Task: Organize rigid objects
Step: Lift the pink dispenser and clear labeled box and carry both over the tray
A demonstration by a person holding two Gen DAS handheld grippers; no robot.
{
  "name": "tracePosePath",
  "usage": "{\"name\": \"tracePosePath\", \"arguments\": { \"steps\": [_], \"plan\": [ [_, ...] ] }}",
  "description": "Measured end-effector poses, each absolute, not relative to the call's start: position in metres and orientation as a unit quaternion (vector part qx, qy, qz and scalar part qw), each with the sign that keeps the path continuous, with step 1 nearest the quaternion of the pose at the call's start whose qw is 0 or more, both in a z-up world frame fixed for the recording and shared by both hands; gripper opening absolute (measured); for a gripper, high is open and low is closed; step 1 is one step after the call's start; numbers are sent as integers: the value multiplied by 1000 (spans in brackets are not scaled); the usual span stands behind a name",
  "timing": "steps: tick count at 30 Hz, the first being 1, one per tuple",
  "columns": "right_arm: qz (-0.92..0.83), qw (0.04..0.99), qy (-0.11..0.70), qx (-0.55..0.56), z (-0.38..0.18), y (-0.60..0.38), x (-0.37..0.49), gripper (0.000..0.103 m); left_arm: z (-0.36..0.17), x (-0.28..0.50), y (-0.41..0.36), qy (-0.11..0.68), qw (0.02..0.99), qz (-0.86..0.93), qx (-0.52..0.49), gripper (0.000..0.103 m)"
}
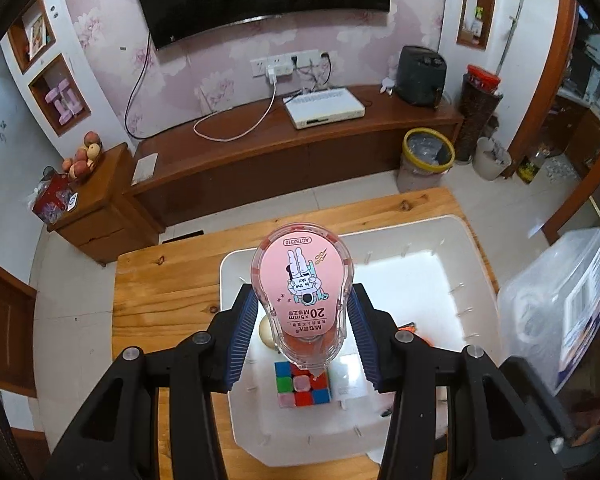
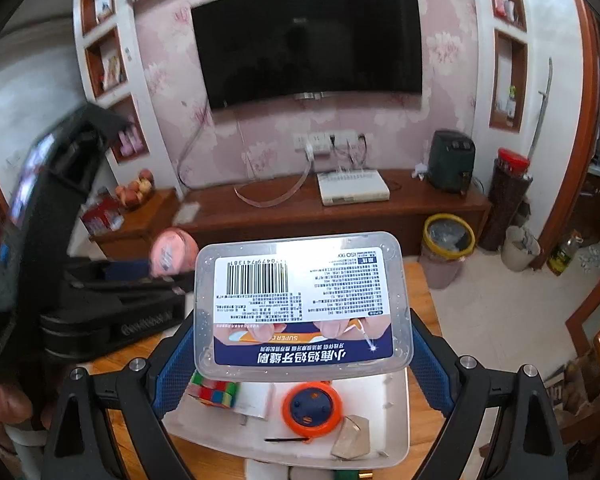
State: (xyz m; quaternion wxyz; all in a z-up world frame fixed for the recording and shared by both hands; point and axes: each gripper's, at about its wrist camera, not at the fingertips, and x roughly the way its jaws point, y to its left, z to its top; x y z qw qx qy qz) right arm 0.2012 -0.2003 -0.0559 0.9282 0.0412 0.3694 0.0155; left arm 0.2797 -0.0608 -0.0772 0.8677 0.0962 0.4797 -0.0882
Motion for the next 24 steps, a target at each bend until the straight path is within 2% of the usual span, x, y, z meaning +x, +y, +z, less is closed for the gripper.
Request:
{"name": "tracePosePath", "arguments": {
  "steps": [12,20,24],
  "plan": [
    [22,869,494,-21,-173,-180,217,93,-162,297,-74,565,810,-90,133,50],
    [25,828,559,-34,-213,-177,223,93,-193,294,-85,592,784,-92,159,50],
    [50,815,577,6,-223,-183,220,94,-201,293,-84,605,775,-91,157,51]
  ]
}}
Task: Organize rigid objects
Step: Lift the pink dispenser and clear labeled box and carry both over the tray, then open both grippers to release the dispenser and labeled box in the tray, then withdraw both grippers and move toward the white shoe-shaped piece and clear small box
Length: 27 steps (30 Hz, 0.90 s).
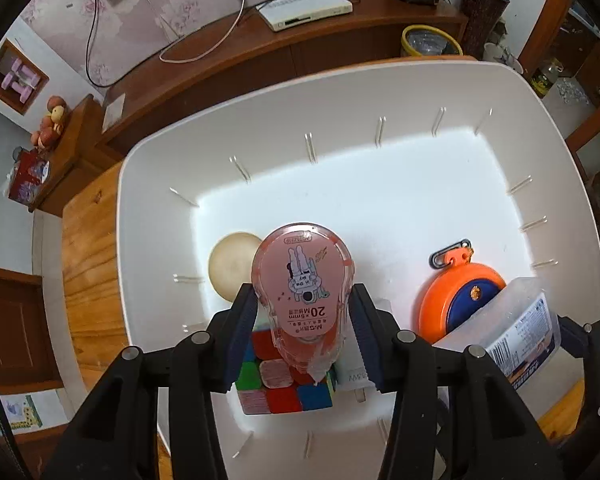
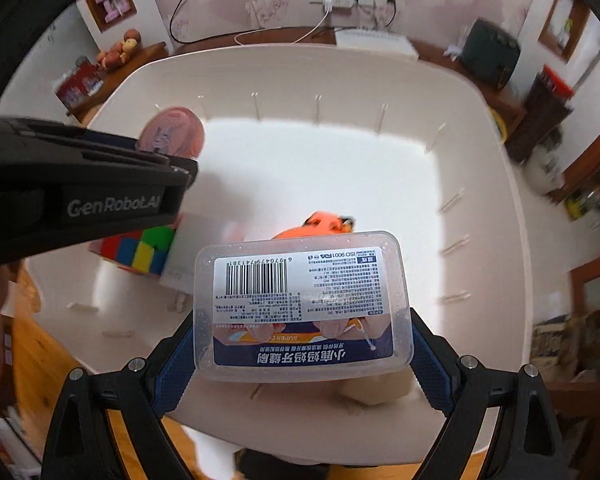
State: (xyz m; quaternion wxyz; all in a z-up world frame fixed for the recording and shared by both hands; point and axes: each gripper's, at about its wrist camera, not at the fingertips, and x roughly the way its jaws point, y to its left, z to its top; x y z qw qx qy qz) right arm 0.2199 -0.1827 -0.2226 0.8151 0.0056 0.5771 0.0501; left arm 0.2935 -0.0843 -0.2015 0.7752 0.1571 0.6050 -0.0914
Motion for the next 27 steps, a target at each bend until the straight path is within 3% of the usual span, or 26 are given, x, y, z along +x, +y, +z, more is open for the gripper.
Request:
{"name": "tracePosePath", "arguments": {
  "steps": [3,7,27],
  "plan": [
    [53,816,575,4,-223,-183,217,94,-205,291,-83,612,770,-93,158,54],
    [60,819,570,11,-217,-184,214,97,-201,287,-84,611,769,-102,156,84],
    [58,857,512,29,-166,-179,165,102,-136,242,-62,565,805,-130,126,86]
  ]
}}
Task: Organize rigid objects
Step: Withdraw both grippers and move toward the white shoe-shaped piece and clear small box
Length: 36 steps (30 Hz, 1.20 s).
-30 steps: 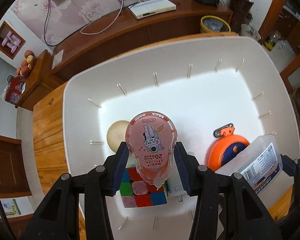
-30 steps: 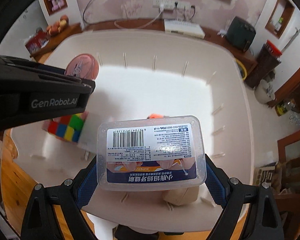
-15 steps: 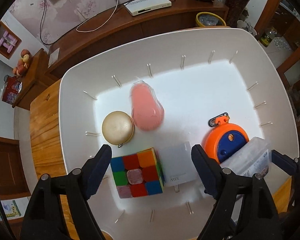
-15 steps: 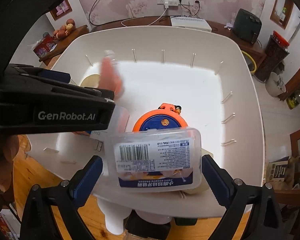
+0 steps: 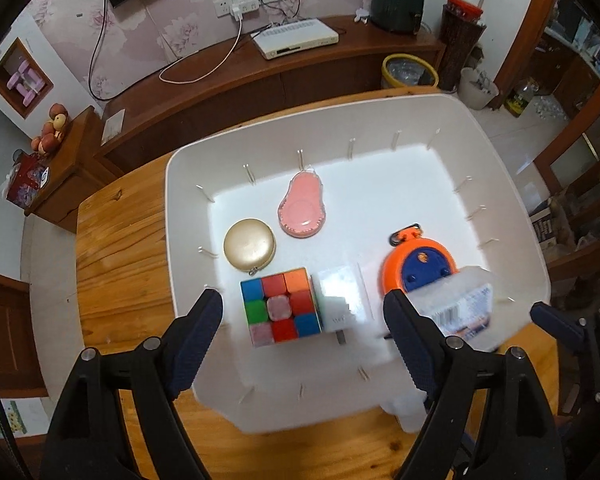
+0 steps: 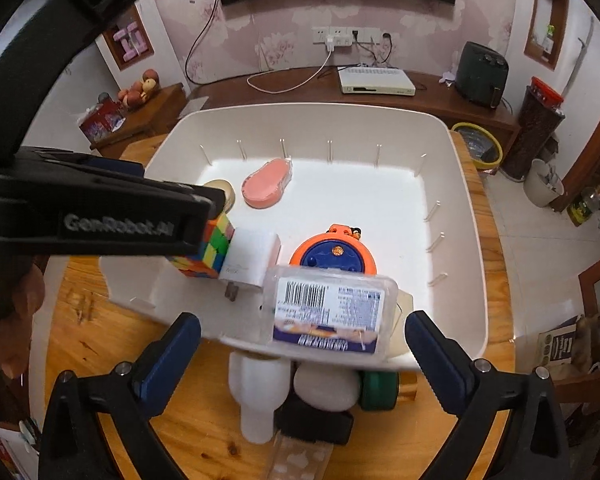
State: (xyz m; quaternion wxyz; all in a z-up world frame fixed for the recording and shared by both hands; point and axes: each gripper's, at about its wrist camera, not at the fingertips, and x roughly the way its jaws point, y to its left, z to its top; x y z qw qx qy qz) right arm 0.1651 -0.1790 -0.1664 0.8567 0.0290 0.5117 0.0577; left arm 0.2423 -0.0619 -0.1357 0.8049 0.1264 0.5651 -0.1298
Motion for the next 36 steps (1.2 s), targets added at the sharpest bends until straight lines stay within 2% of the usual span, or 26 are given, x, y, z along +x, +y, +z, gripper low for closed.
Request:
{"name": "tracePosePath", "arguments": {
  "steps": [2,24,36],
  "plan": [
    [57,857,510,35,-162,-179,159,102,-128,234,-59,559,809,-135,124,90],
    [49,856,505,100,-115,-182,79,102,-52,145,-39,489,838,-217,103,90],
    [5,864,493,107,-111,-191,36,102,-54,112,-35,483,834,-242,112,90]
  ]
}}
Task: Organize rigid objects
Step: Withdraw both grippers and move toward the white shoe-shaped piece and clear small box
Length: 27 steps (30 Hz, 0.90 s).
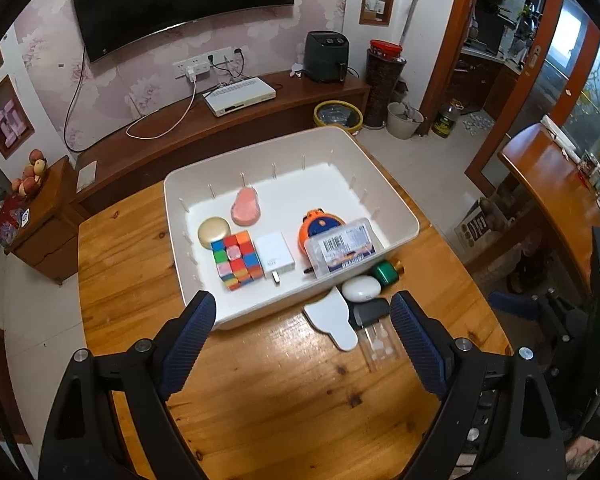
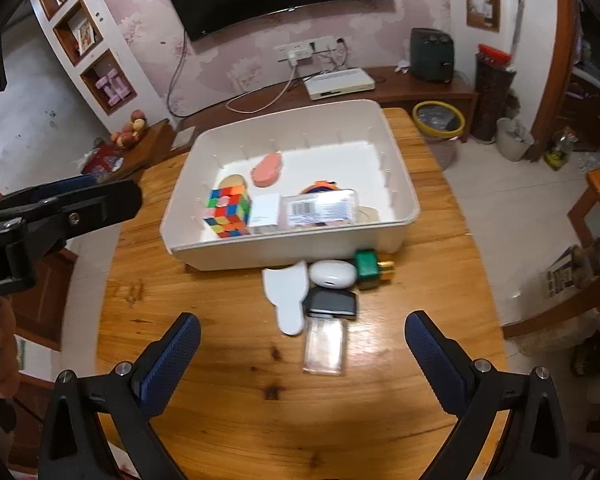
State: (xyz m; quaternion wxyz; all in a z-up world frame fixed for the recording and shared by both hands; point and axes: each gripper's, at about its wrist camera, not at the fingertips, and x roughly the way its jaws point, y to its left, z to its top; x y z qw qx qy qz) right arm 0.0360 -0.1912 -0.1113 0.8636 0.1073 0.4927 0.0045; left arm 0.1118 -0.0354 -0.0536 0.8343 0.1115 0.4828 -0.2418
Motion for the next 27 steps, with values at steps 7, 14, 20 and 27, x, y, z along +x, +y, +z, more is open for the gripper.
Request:
{"name": "tracePosePath", "arguments": {
  "steps": [7,14,20,27],
  "plan": [
    [-31,867,492,78,-120,-200,11,102,-74,92,-38,502,818,-251,125,90],
    [-53,865,492,87,-131,-214,-11,102,-93,72,-37,519,803,-260,135,90],
    [-78,846,517,103,-155,-226,-24,98,-115,68,-31,544,791,-250,128,90],
    [-77,826,548,109,-183,-229,-27,90,-144,72,-23,572,779,-230,112,91]
  ]
}}
